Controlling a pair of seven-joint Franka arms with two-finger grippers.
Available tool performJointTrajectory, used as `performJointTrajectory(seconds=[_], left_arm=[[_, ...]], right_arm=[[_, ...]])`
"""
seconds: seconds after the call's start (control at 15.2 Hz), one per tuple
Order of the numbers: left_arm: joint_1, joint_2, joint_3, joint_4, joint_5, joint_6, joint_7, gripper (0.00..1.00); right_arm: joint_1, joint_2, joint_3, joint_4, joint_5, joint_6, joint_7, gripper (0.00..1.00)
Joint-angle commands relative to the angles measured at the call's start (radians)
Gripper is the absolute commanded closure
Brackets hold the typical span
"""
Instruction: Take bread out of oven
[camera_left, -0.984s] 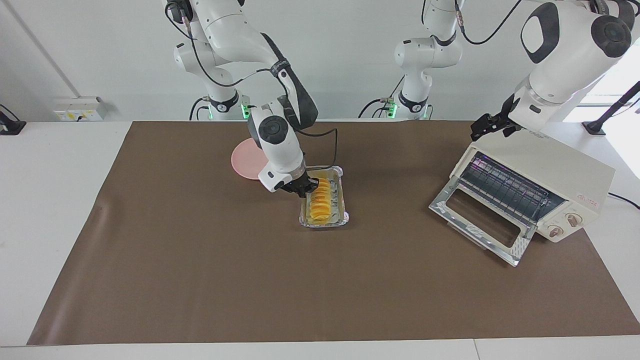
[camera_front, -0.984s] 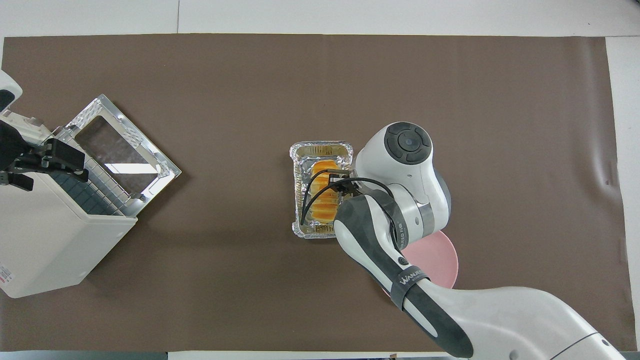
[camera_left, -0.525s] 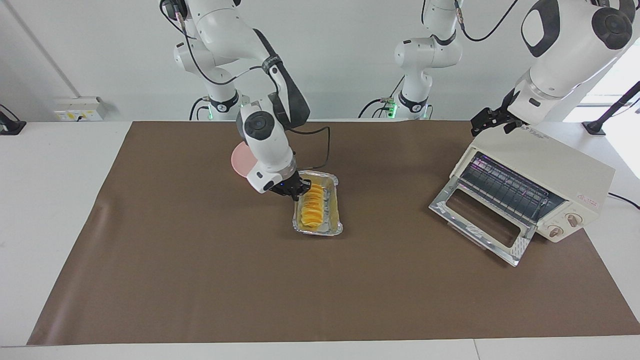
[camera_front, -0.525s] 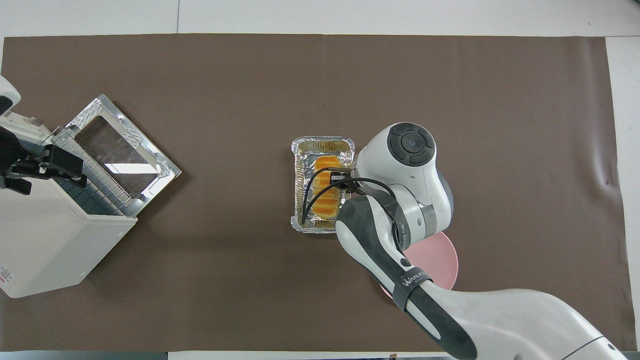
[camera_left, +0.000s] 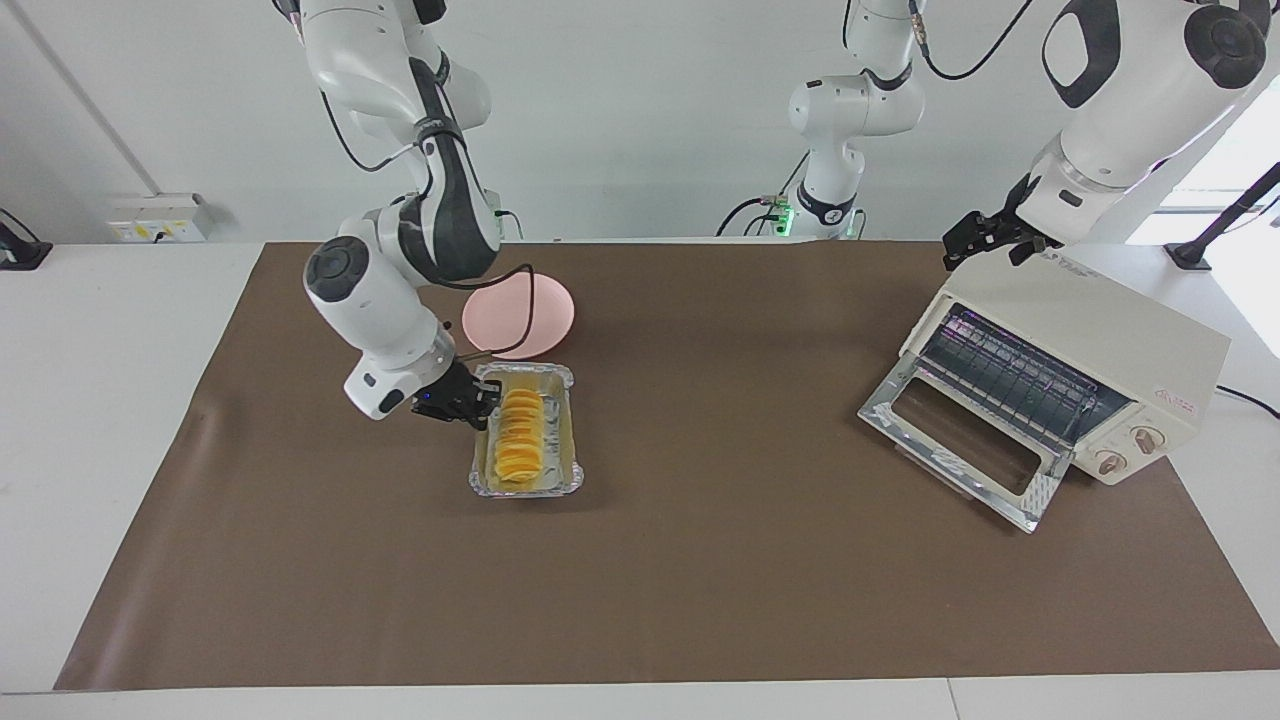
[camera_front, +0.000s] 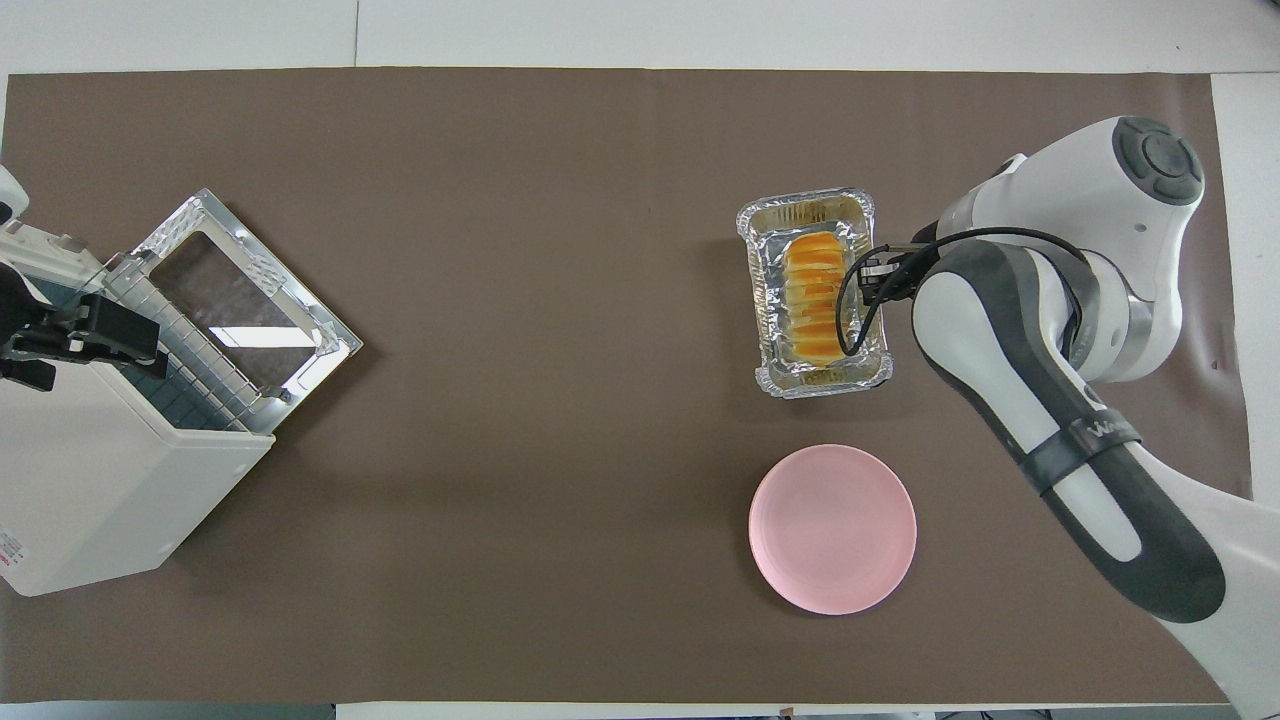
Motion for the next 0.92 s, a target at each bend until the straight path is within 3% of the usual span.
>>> performJointTrajectory(seconds=[0.0, 0.26, 0.33, 0.39, 0.46, 0.85], left_arm=[[0.013, -0.031, -0.009, -0.031, 0.016, 0.026, 0.001, 0.00], [0.013, -0.037, -0.008, -0.030, 0.016, 0.028, 0.001, 0.00], [0.013, -0.039, -0.008, -0.028, 0.016, 0.026, 0.001, 0.00], [0.013, -0.039, -0.008, -0.028, 0.014, 0.026, 0.001, 0.00], [0.013, -0.039, -0.008, -0.028, 0.016, 0.028, 0.001, 0.00], [0.013, -0.039, -0.008, -0.028, 0.016, 0.026, 0.001, 0.00]], right_arm=[[-0.039, -0.026, 0.011, -0.068, 0.030, 0.011, -0.063, 1.00], [-0.056, -0.027, 0.010, -0.085, 0.030, 0.013, -0.080, 1.00], [-0.056, -0.026, 0.010, -0.080, 0.029, 0.016, -0.082, 0.61], [-0.054, -0.026, 0.008, -0.074, 0.020, 0.016, -0.080, 0.04], [-0.054, -0.029, 0.008, -0.062, 0.012, 0.009, -0.080, 0.00], [0.039, -0.039, 0.011, 0.061, -0.126, -0.010, -0.008, 0.00]])
